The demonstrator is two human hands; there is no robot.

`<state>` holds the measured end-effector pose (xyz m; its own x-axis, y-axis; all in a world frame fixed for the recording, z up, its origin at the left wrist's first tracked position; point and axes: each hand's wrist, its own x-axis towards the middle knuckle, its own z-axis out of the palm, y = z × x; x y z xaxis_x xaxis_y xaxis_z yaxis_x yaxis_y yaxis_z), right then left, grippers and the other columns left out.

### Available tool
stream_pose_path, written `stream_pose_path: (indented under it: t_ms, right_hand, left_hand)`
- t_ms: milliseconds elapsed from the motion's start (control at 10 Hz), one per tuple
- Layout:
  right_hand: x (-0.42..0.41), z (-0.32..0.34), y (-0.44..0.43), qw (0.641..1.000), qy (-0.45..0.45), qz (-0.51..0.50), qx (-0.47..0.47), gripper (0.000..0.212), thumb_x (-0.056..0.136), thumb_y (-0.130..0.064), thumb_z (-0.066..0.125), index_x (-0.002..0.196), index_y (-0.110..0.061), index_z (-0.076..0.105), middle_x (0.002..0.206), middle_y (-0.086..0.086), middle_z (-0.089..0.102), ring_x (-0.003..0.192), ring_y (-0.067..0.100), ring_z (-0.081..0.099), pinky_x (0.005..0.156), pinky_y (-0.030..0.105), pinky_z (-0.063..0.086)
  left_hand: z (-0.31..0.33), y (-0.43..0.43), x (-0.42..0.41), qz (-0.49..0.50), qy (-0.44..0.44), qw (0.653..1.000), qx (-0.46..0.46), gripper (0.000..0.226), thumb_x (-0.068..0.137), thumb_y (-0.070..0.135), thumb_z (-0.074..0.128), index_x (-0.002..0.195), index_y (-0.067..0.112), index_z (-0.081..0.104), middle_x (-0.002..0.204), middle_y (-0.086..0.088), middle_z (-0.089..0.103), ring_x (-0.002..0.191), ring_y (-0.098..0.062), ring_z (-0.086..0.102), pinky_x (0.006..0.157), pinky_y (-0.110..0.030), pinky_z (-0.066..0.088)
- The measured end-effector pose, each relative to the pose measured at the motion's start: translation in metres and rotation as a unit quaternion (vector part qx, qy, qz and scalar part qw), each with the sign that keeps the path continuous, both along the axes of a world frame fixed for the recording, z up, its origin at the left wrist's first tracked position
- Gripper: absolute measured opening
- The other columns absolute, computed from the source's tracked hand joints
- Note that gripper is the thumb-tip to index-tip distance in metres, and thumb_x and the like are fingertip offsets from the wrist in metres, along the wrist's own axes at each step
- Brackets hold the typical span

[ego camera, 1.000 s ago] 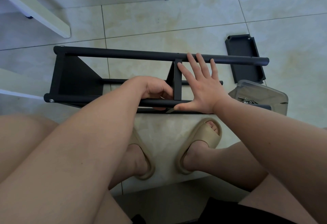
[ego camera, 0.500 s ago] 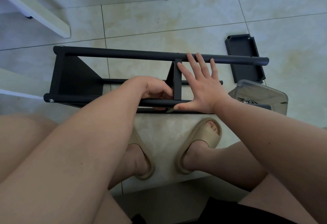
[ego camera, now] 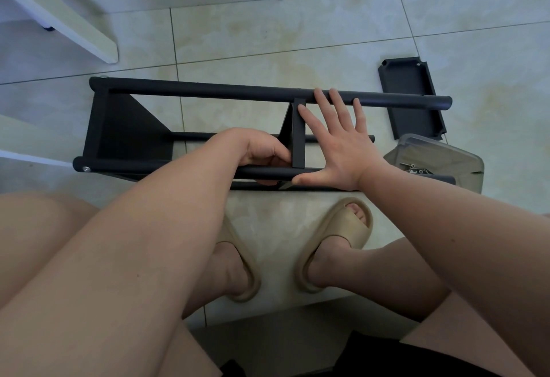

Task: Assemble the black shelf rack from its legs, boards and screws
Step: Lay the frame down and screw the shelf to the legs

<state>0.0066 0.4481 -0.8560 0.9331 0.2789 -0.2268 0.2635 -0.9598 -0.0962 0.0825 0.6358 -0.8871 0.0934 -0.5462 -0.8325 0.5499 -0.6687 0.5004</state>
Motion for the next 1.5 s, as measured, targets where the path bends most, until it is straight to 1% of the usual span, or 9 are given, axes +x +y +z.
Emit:
stream_pose_path:
  t_ms: [100, 300, 600, 700, 800, 900, 1100, 1400, 1500]
  right_hand:
    - [-0.0003, -0.0003, 0.0000, 1.000, -0.003, 0.001, -0.001, 0.129, 0.061, -0.102, 0.029, 0.162, -0.027, 0.000, 0.169, 0.009, -0.014, 0.155, 0.032, -0.017, 0.121, 0.060, -0.012]
    - [-0.0004, -0.0010, -0.0001, 1.000, -0.005, 0.003, -0.001, 0.129, 0.062, -0.102, 0.029, 0.162, -0.026, 0.001, 0.169, 0.009, -0.014, 0.155, 0.032, -0.017, 0.121, 0.060, -0.012]
    - [-0.0003, -0.0010, -0.0001, 1.000, -0.003, 0.001, 0.000, 0.129, 0.062, -0.102, 0.029, 0.163, -0.027, 0.000, 0.169, 0.009, -0.013, 0.155, 0.032, -0.018, 0.121, 0.060, -0.012]
    - [-0.0001, 0.0002, -0.0002, 1.000, -0.001, 0.001, -0.001, 0.129, 0.062, -0.102, 0.030, 0.163, -0.027, 0.000, 0.169, 0.009, -0.014, 0.155, 0.031, -0.019, 0.121, 0.060, -0.013]
    - [0.0001, 0.0017, 0.0000, 1.000, 0.002, 0.001, -0.004, 0.129, 0.062, -0.102, 0.030, 0.163, -0.027, -0.001, 0.169, 0.008, -0.015, 0.154, 0.031, -0.020, 0.121, 0.060, -0.013]
    - [0.0000, 0.0028, 0.0004, 1.000, 0.006, 0.001, -0.008, 0.129, 0.062, -0.101, 0.029, 0.163, -0.027, -0.002, 0.169, 0.008, -0.016, 0.154, 0.031, -0.021, 0.121, 0.060, -0.012]
    - [-0.0001, 0.0048, 0.0011, 1.000, 0.012, 0.000, -0.012, 0.129, 0.061, -0.101, 0.028, 0.163, -0.027, -0.003, 0.169, 0.008, -0.018, 0.154, 0.031, -0.022, 0.121, 0.061, -0.011]
    - [-0.0001, 0.0051, 0.0012, 1.000, 0.015, 0.000, -0.012, 0.129, 0.061, -0.101, 0.029, 0.163, -0.027, -0.003, 0.169, 0.008, -0.018, 0.154, 0.031, -0.022, 0.121, 0.060, -0.012]
    - [-0.0002, 0.0046, 0.0010, 1.000, 0.014, 0.000, -0.011, 0.129, 0.062, -0.101, 0.028, 0.163, -0.027, -0.003, 0.169, 0.008, -0.017, 0.154, 0.031, -0.021, 0.121, 0.060, -0.012]
  left_hand:
    - [-0.0019, 0.0006, 0.0007, -0.002, -0.004, 1.000, -0.005, 0.022, 0.093, 0.014, 0.055, 0.108, 0.000, 0.063, 0.104, -0.022, 0.059, 0.065, -0.020, 0.059, 0.055, -0.025, 0.047]
    - [-0.0039, 0.0021, 0.0014, 0.005, -0.013, 1.000, -0.002, 0.014, 0.092, 0.013, 0.057, 0.099, 0.007, 0.067, 0.074, -0.006, 0.068, 0.066, -0.018, 0.063, 0.063, -0.026, 0.051]
    - [-0.0047, 0.0007, 0.0012, 0.032, 0.007, 0.999, -0.001, 0.017, 0.095, 0.017, 0.055, 0.096, 0.010, 0.070, 0.087, -0.007, 0.068, 0.077, -0.020, 0.062, 0.072, -0.032, 0.051]
    - [-0.0056, 0.0000, 0.0013, 0.030, -0.015, 0.999, 0.009, 0.015, 0.095, 0.018, 0.057, 0.101, 0.010, 0.068, 0.083, -0.004, 0.066, 0.073, -0.017, 0.061, 0.070, -0.030, 0.052]
    - [-0.0024, 0.0003, 0.0013, 0.009, -0.023, 1.000, 0.012, 0.017, 0.093, 0.017, 0.057, 0.084, 0.013, 0.070, 0.066, 0.000, 0.066, 0.058, -0.013, 0.060, 0.056, -0.023, 0.050]
    - [-0.0006, 0.0005, 0.0009, -0.003, -0.025, 1.000, 0.008, 0.016, 0.092, 0.015, 0.055, 0.083, 0.011, 0.069, 0.065, 0.000, 0.066, 0.055, -0.012, 0.060, 0.054, -0.022, 0.048]
    - [-0.0025, 0.0023, 0.0021, 0.029, -0.009, 0.999, -0.013, 0.016, 0.092, 0.010, 0.054, 0.092, 0.011, 0.070, 0.079, -0.004, 0.067, 0.070, -0.017, 0.061, 0.067, -0.029, 0.050]
    - [-0.0011, 0.0011, 0.0003, 0.001, -0.033, 0.999, 0.005, 0.011, 0.091, 0.012, 0.058, 0.089, 0.012, 0.069, 0.070, -0.002, 0.066, 0.064, -0.016, 0.060, 0.062, -0.026, 0.050]
    - [-0.0016, 0.0021, 0.0005, 0.013, -0.033, 0.999, -0.011, 0.016, 0.091, 0.006, 0.056, 0.090, 0.013, 0.070, 0.081, -0.005, 0.068, 0.074, -0.020, 0.063, 0.071, -0.030, 0.052]
